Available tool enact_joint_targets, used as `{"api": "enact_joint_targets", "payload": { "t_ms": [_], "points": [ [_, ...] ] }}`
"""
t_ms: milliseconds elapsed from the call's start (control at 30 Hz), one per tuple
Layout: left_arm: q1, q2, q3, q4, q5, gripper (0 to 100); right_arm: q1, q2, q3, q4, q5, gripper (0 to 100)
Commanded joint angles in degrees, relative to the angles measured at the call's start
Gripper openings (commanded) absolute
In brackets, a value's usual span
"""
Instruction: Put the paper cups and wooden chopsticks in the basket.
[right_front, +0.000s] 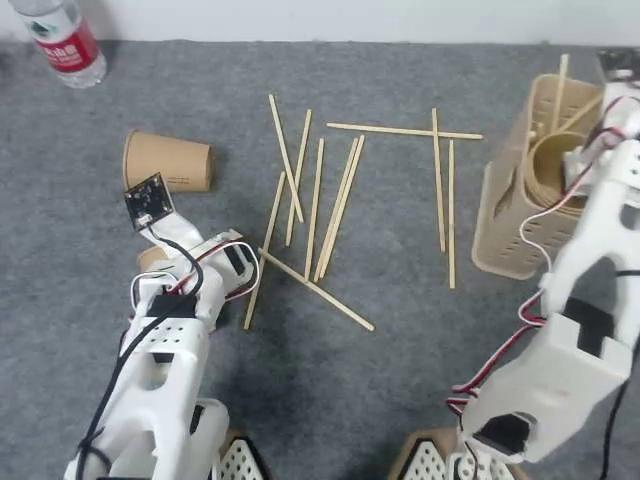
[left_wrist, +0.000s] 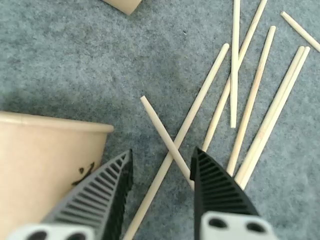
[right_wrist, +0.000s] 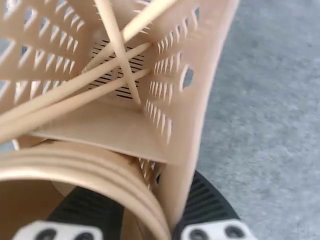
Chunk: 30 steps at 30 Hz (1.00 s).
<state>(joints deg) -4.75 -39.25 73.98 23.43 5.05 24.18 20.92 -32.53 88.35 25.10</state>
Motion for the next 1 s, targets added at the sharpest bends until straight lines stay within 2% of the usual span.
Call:
{"api": "enact_joint_targets", "payload": {
  "t_ms": [0,367,433,567,600,767,967],
  "points": [
    [0.09,-0.35,-0.13,-1.14,0.09,18,3.56,0.13,-5.27,-2.59,0.62,0.6],
    [0.09,-0.35,-0.13,-1.14,0.09,18,3.30,0.40,-6.24,-2.15,0.97,1.6],
    [0.09,-0.35,-0.13,-1.14,0.09,18,3.21,-0.13,-6.33,-2.07,0.79,8.5],
    [0.09,-0.35,-0.13,-1.14,0.09,18,2.51,-2.68,-6.42,-2.07,0.97,33.0],
    [0.09,-0.35,-0.13,-1.14,0.09,18,2.07,-4.35,-6.51,-2.07,1.05,34.4],
    [0.18,-0.35,-0.13,-1.14,0.09,18,-4.70,-15.87,-12.48,0.92,3.60,22.2],
    [0.18,-0.35,-0.13,-1.23,0.09,18,-23.87,-26.42,-17.76,9.01,3.52,19.8]
  ]
}}
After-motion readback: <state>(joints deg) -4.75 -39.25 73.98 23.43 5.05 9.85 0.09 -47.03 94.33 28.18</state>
